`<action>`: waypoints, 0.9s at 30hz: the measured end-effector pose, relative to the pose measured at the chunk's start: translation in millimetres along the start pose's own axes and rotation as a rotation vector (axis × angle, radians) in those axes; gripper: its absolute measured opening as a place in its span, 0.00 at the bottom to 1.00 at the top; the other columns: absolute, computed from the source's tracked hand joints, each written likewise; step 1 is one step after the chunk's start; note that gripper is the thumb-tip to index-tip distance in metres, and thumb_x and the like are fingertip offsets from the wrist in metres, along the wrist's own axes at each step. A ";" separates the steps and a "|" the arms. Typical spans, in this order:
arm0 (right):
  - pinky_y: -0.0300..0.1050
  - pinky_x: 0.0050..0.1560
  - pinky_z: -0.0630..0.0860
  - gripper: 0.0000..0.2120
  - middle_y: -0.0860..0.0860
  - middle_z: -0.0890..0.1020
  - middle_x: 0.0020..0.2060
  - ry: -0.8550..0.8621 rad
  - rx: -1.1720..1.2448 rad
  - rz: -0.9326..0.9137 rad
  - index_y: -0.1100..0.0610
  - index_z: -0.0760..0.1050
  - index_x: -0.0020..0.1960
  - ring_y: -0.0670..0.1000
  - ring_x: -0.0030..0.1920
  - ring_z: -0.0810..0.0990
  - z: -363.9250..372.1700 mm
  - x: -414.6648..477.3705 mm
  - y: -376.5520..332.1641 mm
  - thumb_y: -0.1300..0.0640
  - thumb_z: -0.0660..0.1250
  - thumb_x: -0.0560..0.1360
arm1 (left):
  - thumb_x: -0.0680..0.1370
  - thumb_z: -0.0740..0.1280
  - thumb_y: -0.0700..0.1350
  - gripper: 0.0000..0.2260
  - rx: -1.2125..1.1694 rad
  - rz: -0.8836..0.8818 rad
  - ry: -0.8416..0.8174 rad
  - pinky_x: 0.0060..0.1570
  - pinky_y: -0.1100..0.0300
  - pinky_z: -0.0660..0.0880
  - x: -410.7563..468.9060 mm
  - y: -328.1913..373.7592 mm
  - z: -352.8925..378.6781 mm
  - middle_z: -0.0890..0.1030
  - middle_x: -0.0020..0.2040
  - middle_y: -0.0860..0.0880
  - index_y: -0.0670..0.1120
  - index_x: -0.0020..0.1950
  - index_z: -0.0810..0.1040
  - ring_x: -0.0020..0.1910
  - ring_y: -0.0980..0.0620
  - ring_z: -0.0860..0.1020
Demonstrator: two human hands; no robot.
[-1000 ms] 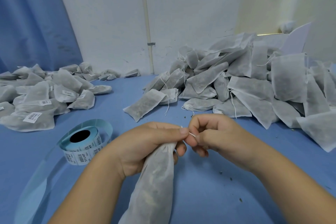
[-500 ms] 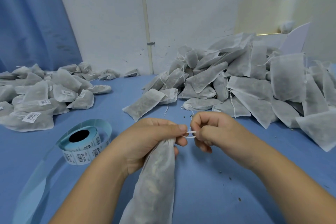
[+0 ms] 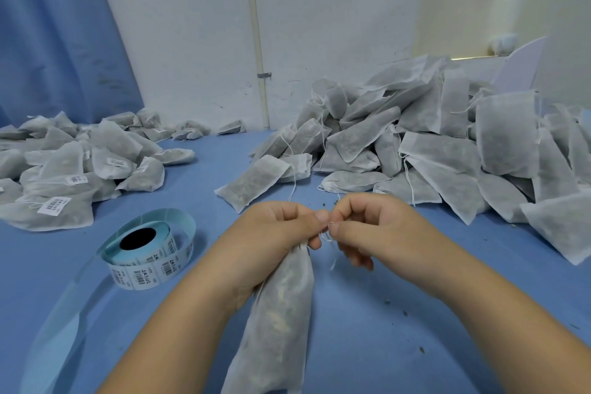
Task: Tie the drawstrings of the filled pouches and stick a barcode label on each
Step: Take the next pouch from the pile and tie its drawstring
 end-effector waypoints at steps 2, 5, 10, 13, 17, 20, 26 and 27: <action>0.39 0.29 0.70 0.09 0.46 0.77 0.27 0.000 -0.001 -0.006 0.55 0.77 0.38 0.47 0.27 0.75 0.3 -0.4 -0.9 0.63 0.67 0.75 | 0.68 0.71 0.60 0.15 0.005 0.003 0.013 0.40 0.55 0.65 0.0 0.5 -0.1 0.76 0.30 0.51 0.49 0.31 0.79 0.32 0.54 0.71; 0.39 0.28 0.70 0.11 0.46 0.78 0.27 0.013 0.012 -0.014 0.53 0.77 0.36 0.47 0.27 0.75 0.4 -0.6 -2.0 0.63 0.68 0.75 | 0.68 0.75 0.60 0.17 -0.005 -0.004 0.029 0.39 0.56 0.65 -0.4 0.6 0.3 0.75 0.29 0.51 0.49 0.29 0.78 0.31 0.53 0.70; 0.39 0.28 0.70 0.09 0.47 0.77 0.27 0.022 0.003 -0.011 0.54 0.77 0.36 0.46 0.28 0.75 2.5 -0.6 -2.4 0.62 0.68 0.75 | 0.67 0.73 0.63 0.19 -0.005 0.009 0.046 0.37 0.57 0.64 -1.2 0.8 3.5 0.74 0.29 0.50 0.49 0.29 0.76 0.29 0.55 0.68; 0.38 0.28 0.70 0.08 0.46 0.77 0.27 0.052 -0.001 0.005 0.56 0.76 0.37 0.47 0.27 0.75 0.6 -0.6 -1.9 0.61 0.68 0.75 | 0.67 0.70 0.62 0.17 -0.006 0.006 0.057 0.37 0.60 0.66 -0.3 1.0 1.7 0.76 0.28 0.53 0.49 0.29 0.79 0.29 0.57 0.71; 0.39 0.28 0.70 0.08 0.46 0.77 0.26 0.082 -0.025 0.049 0.55 0.76 0.36 0.46 0.27 0.75 -2.3 0.0 -0.1 0.61 0.68 0.74 | 0.68 0.76 0.58 0.11 -0.009 0.005 -0.002 0.37 0.63 0.67 -0.9 2.1 0.3 0.81 0.32 0.55 0.51 0.33 0.84 0.30 0.61 0.74; 0.38 0.29 0.70 0.09 0.46 0.77 0.26 0.088 -0.043 0.061 0.54 0.76 0.35 0.45 0.27 0.75 -3.3 -0.1 0.9 0.61 0.67 0.74 | 0.69 0.75 0.53 0.07 0.000 0.011 0.000 0.39 0.62 0.67 -0.2 1.2 -0.4 0.83 0.36 0.54 0.50 0.37 0.85 0.32 0.61 0.74; 0.43 0.34 0.73 0.08 0.52 0.78 0.30 0.170 -0.078 -0.072 0.53 0.76 0.37 0.56 0.33 0.77 -3.0 -2.6 -4.9 0.62 0.70 0.73 | 0.75 0.72 0.47 0.09 0.018 -0.005 0.042 0.40 0.61 0.68 0.0 0.6 -1.9 0.82 0.34 0.54 0.51 0.35 0.84 0.31 0.61 0.74; 0.47 0.37 0.76 0.08 0.53 0.80 0.32 0.187 -0.075 -0.089 0.53 0.76 0.38 0.59 0.35 0.79 -3.3 -2.7 -5.9 0.63 0.71 0.73 | 0.75 0.72 0.47 0.08 0.030 -0.005 0.057 0.42 0.60 0.68 0.0 0.8 -2.3 0.83 0.35 0.54 0.51 0.35 0.84 0.32 0.61 0.75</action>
Point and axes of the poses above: each hand's wrist, its own x-axis towards the middle knuckle, its own z-axis out of the palm, y = z × x, the point moved 5 cm from there along x, towards the middle knuckle
